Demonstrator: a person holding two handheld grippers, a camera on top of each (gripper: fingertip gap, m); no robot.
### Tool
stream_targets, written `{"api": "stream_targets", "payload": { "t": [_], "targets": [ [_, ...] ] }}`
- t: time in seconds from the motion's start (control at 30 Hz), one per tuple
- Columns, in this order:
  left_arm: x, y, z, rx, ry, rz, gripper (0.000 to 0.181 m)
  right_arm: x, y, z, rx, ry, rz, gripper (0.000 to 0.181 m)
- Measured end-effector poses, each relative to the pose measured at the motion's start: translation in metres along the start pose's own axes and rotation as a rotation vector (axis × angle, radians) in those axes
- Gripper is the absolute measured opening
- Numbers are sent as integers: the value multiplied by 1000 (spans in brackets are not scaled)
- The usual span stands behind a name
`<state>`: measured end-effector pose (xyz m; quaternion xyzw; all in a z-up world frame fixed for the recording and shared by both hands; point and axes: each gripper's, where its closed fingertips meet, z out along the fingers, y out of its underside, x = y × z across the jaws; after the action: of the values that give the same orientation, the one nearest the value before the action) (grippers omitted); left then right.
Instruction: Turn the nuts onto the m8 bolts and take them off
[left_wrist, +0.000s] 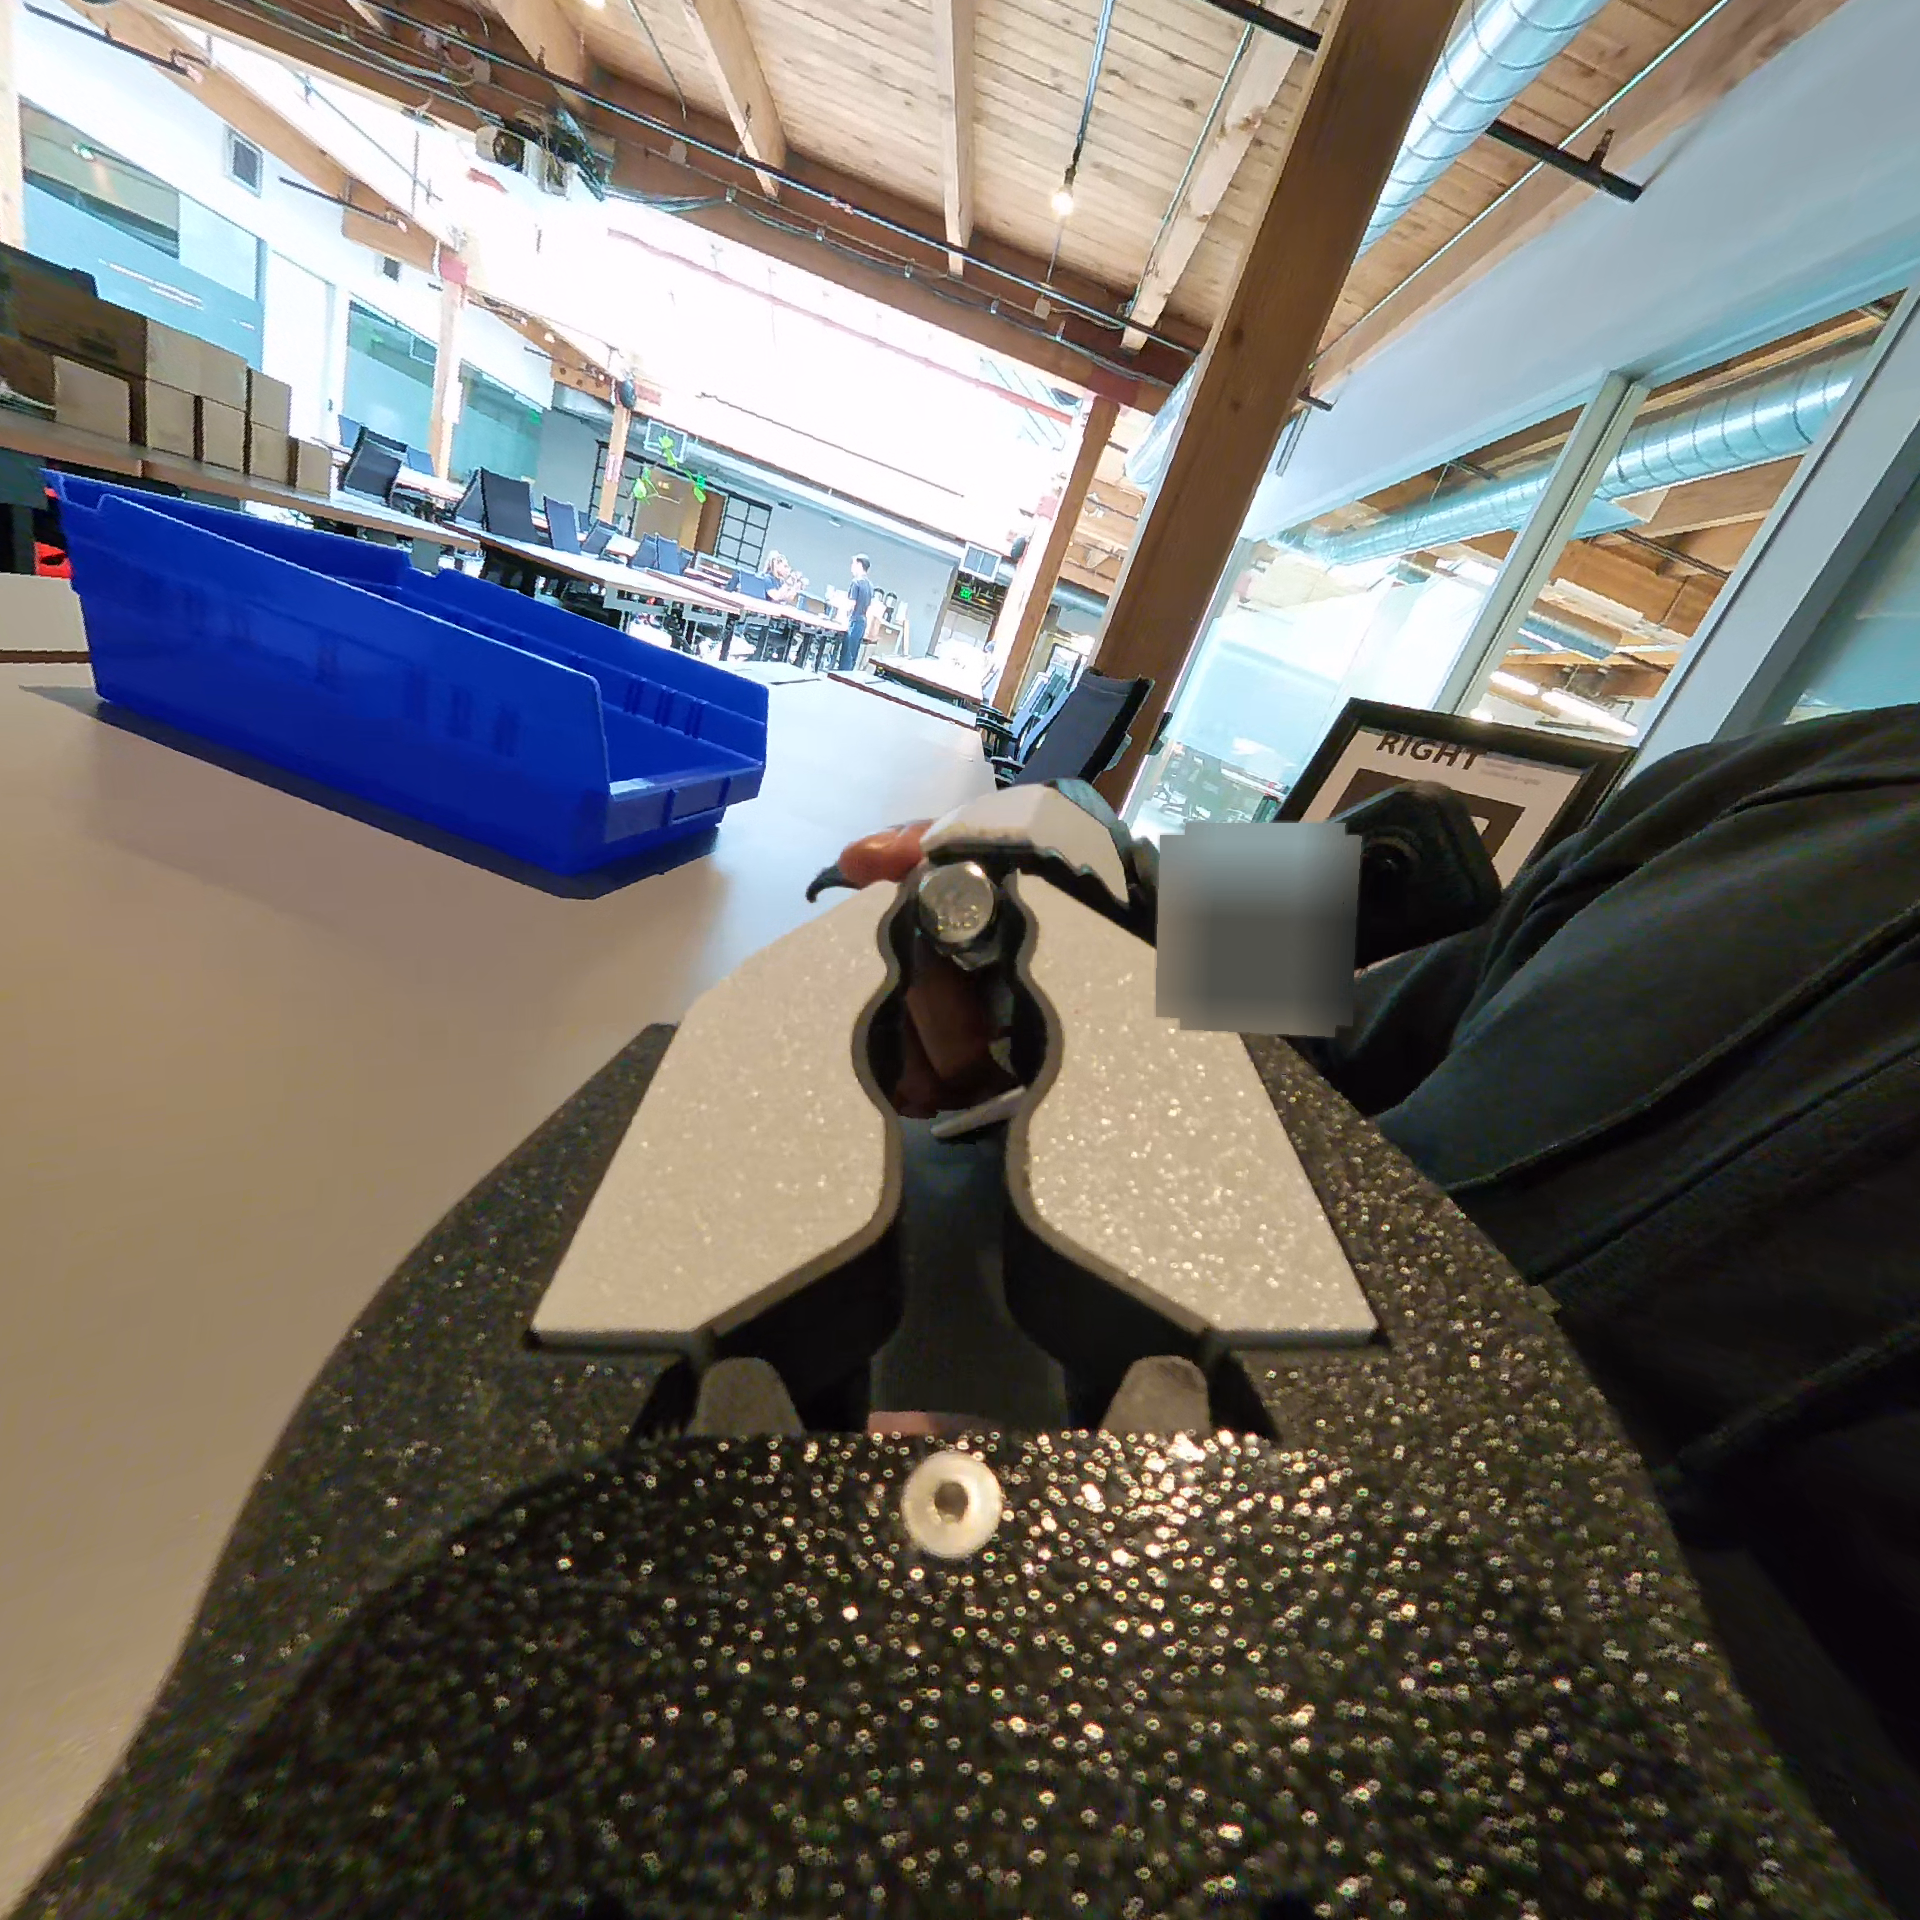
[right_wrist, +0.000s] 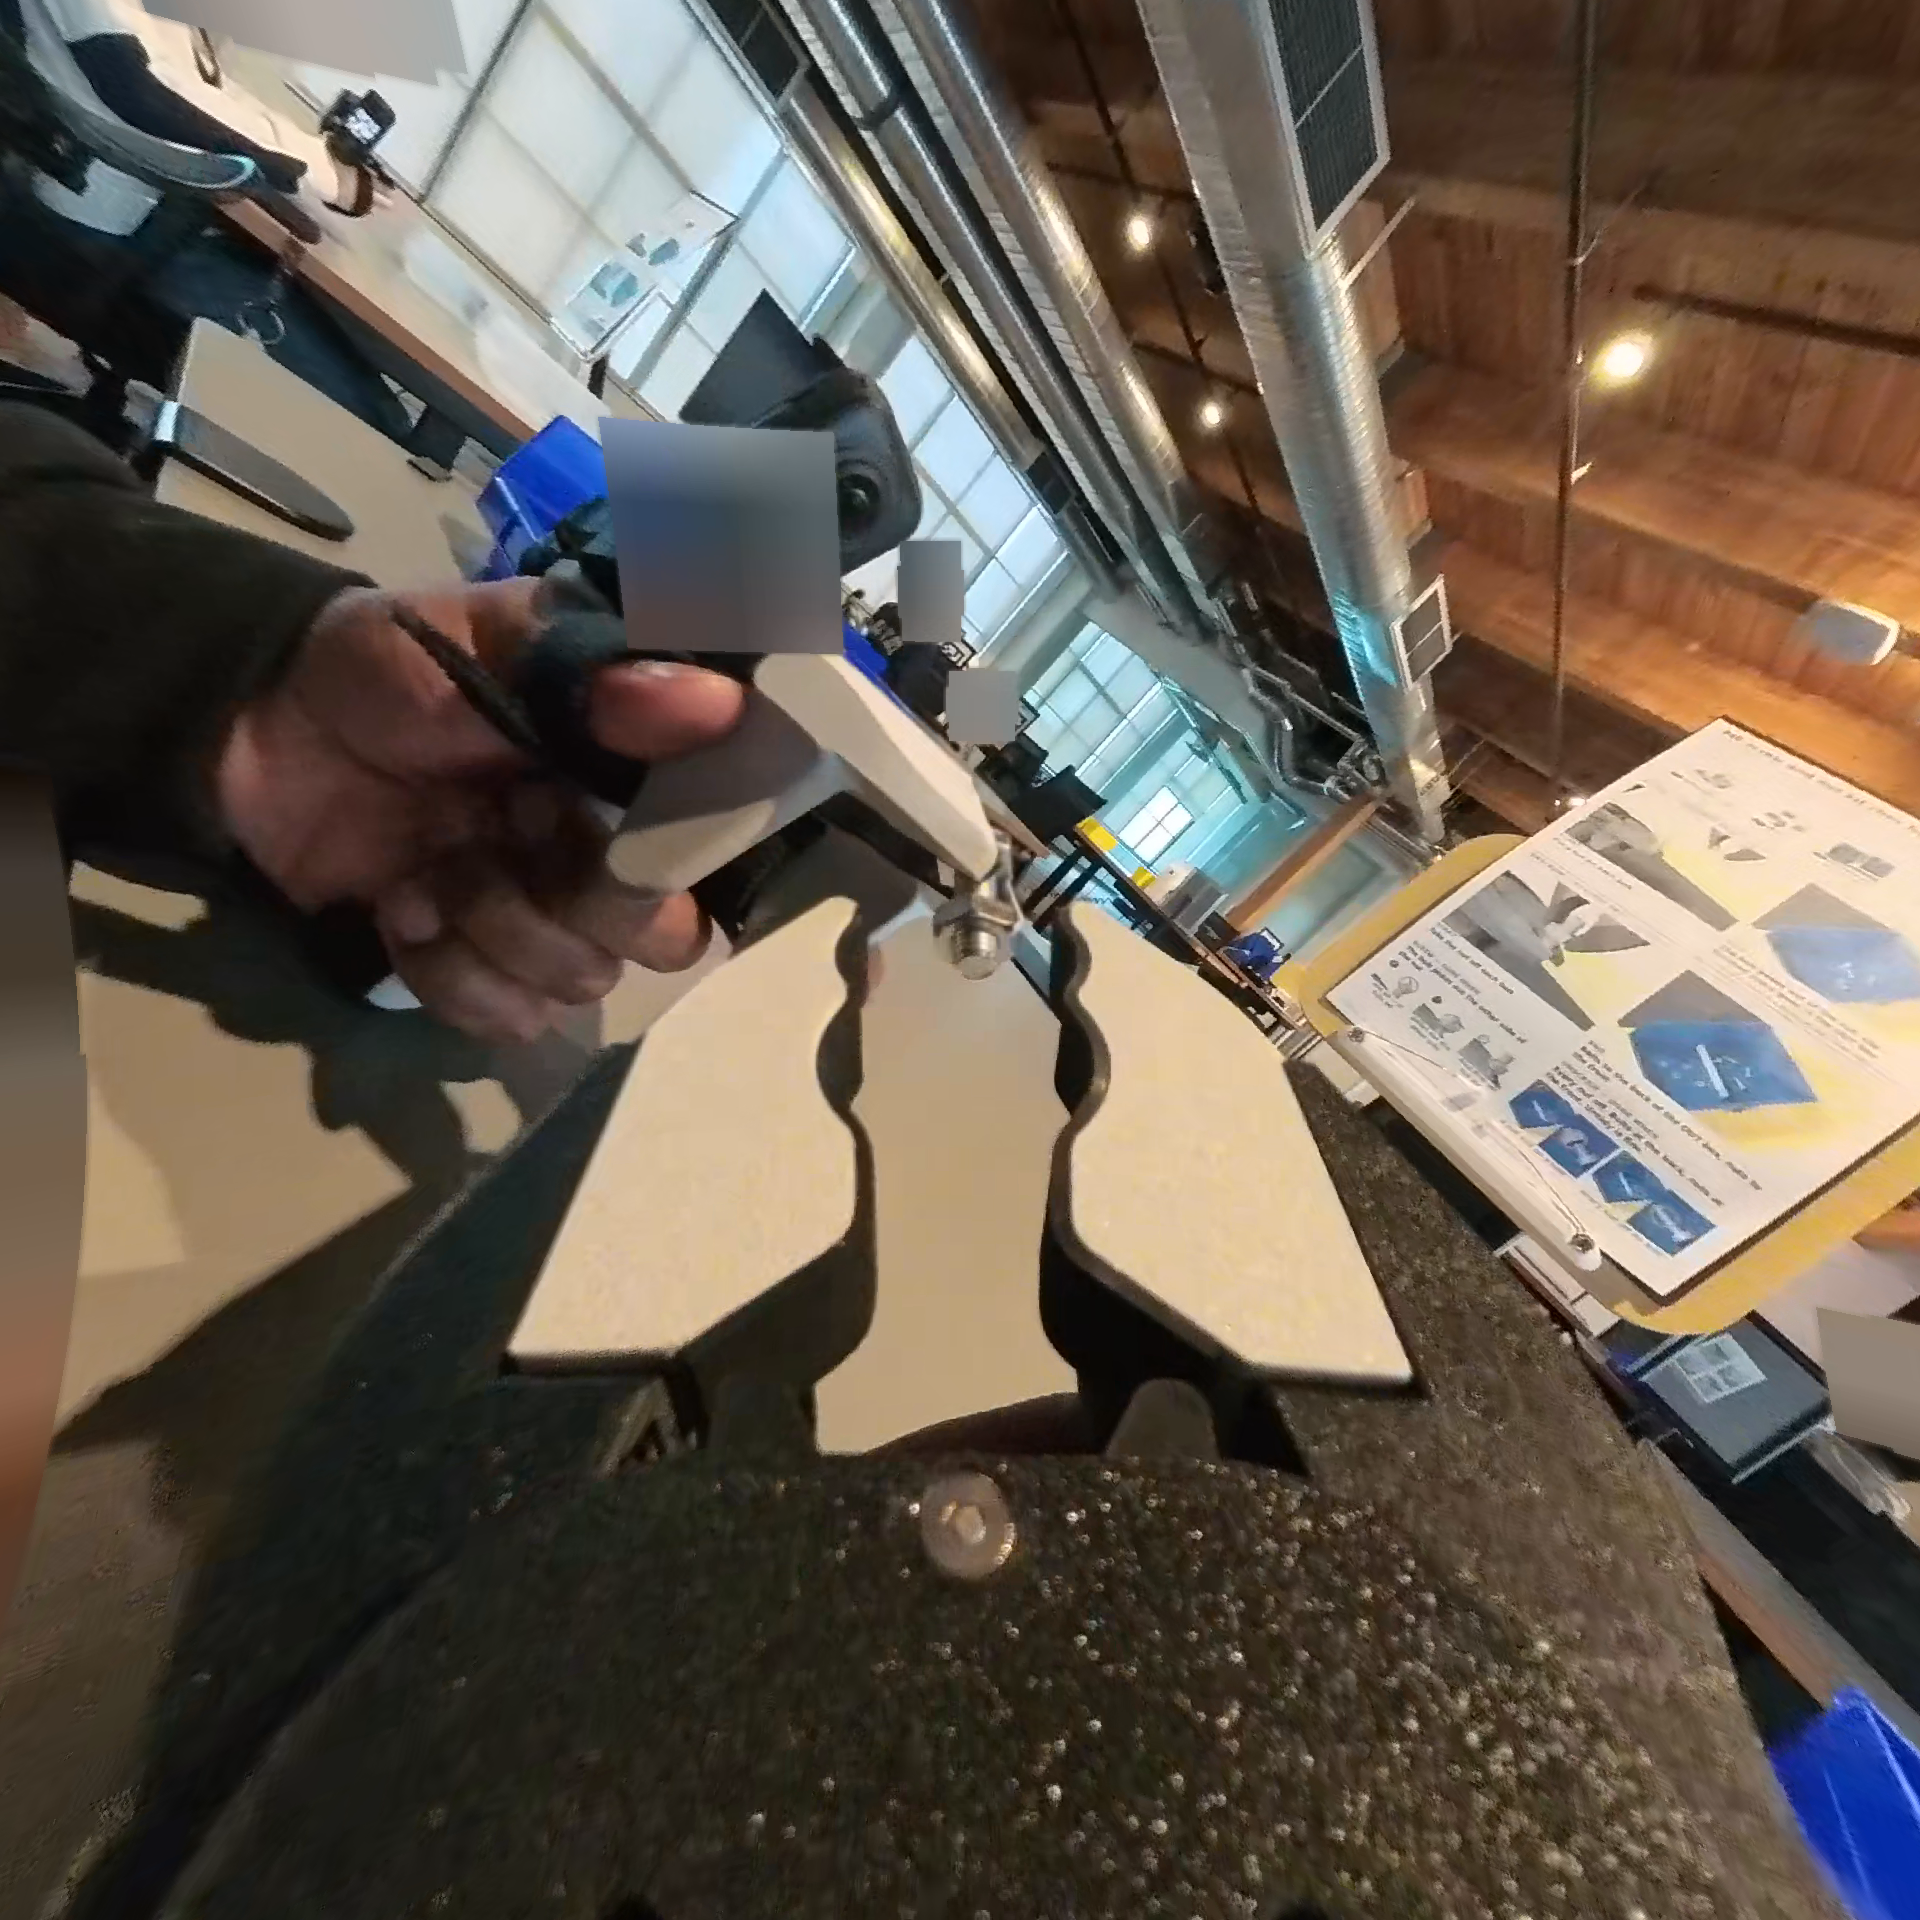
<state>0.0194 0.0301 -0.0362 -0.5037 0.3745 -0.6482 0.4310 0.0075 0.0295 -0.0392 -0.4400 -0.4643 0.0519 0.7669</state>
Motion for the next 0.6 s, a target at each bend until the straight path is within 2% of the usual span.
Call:
{"api": "stream_targets", "payload": {
  "t": [0.1,0.23,0.3,0.4,0.47,0.53,0.6],
  "targets": [
    [0,1,1,-7,-2,5,15,5,1,0,-6,21,14,16],
    [0,1,1,-8,-2,7,15,4,1,-1,5,-31,155,14],
    [1,2,1,-9,0,10,15,3,1,-1,19,-110,360,14],
    [4,3,1,-18,13,25,15,1,-2,-4,61,-291,781,14],
    [5,4,2,-23,17,33,15,0,-4,-6,78,-392,967,14],
    [4,3,1,-16,11,27,15,1,-6,-6,91,-388,955,21],
    [2,0,0,-1,6,14,15,2,-8,-6,97,-319,798,31]
  ]
}}
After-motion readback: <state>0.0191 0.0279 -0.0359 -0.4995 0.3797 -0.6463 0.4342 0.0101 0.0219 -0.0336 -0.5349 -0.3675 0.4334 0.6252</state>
